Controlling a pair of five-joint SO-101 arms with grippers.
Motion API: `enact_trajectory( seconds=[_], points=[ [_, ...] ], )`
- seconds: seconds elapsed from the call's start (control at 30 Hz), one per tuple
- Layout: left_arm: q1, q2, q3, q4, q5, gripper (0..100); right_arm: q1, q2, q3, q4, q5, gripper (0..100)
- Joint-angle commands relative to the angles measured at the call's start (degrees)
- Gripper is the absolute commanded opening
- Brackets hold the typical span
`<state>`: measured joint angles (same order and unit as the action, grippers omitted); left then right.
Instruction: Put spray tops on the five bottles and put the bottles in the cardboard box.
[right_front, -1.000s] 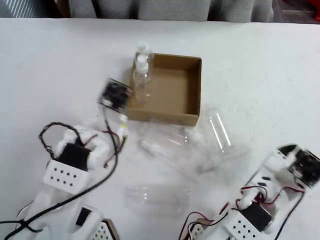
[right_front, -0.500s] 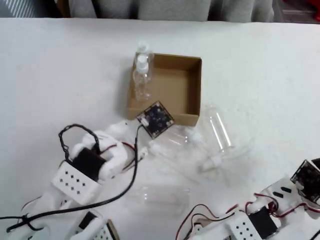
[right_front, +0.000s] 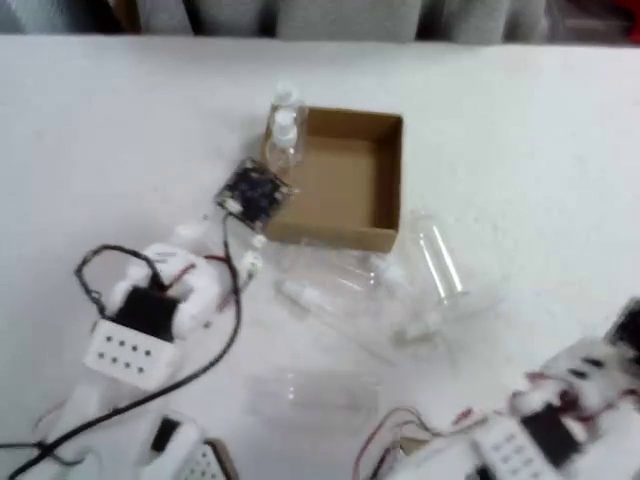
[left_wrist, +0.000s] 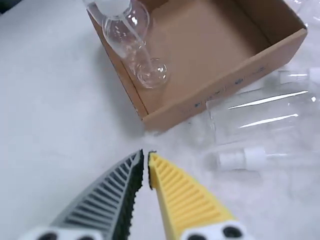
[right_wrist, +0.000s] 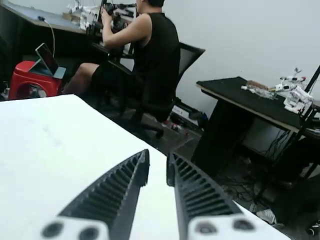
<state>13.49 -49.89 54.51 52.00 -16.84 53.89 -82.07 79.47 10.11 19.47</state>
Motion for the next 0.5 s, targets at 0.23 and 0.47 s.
enact_trajectory(
  seconds=[0.23, 0.47],
  points=[
    [-0.6, -1.5, 3.4, -5.8, 0.9, 2, 8.9, 61.6, -47.8, -0.7, -0.1, 4.4],
    [7.2, -1.5, 2.5, -3.2, -12.5, 2, 9.9, 77.7, -57.5, -0.8, 0.4, 4.4]
  ],
)
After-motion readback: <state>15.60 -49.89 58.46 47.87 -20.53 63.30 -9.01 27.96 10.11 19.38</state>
